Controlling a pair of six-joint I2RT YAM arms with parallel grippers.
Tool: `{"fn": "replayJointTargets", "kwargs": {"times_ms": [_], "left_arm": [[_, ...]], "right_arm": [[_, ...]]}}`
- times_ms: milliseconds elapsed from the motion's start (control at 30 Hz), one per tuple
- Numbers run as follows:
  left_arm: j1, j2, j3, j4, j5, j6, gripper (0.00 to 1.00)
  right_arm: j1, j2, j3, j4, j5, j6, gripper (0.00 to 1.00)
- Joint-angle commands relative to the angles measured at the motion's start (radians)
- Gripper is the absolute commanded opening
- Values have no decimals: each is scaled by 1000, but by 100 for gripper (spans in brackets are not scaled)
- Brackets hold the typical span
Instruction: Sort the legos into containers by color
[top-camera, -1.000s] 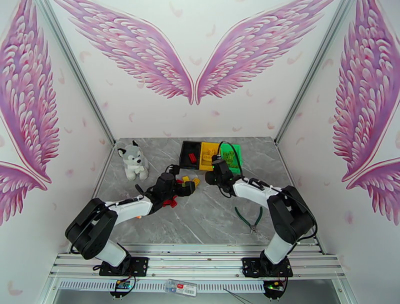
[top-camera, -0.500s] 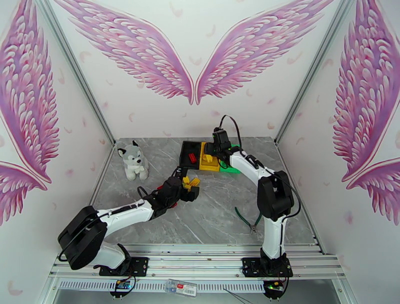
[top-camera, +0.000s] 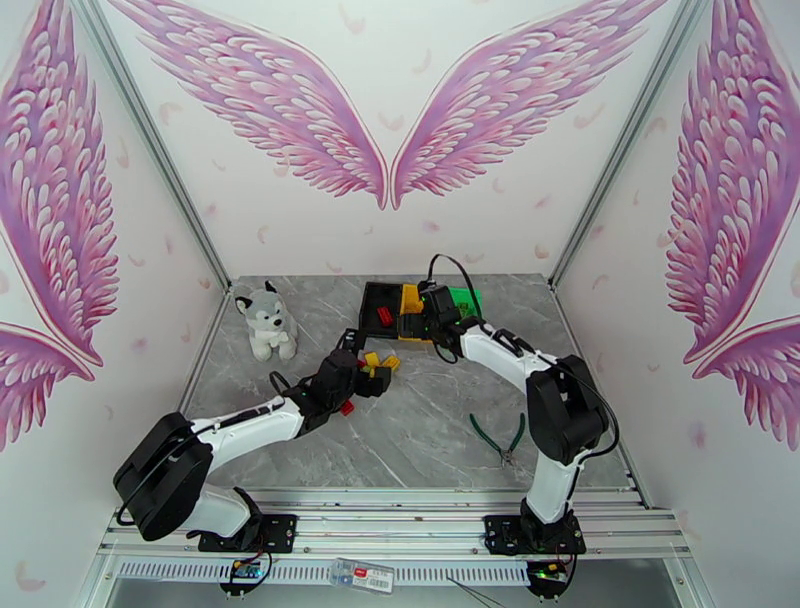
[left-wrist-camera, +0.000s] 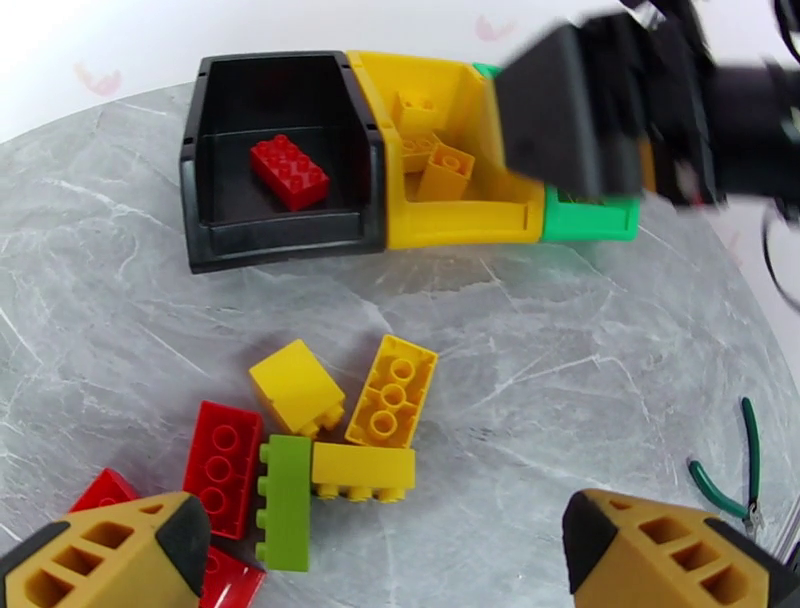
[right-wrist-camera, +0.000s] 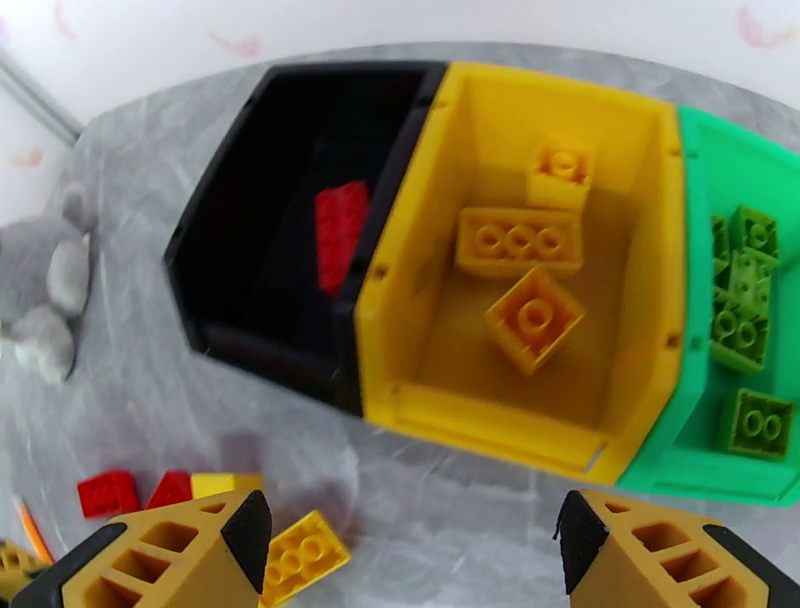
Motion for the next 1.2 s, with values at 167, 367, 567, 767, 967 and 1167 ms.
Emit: {"fn": "replayJointTargets", "kwargs": {"times_ms": [167,367,567,767,967,1167], "left_arm": [[138,-30,-76,78,136,-132,99],[205,-26,-107,119,197,-187,99],[217,-25,-113,127,208,-197,99],[218,-26,-116,128,211,-199,99],[219,-23,-116,133,216,-200,99],[218,-16,-112,133,222,-201,99]], "right_arm": [[131,-19,-136,140,-45,-69,75],[186,50,-142,183,-64,-132,63],[188,102,-119,184,-109,-159,57],[190,143,-114,184,-113,-166,56],[192,159,-126,194,-113,-167,53],[193,178,-117,191,-114,-166,48]]}}
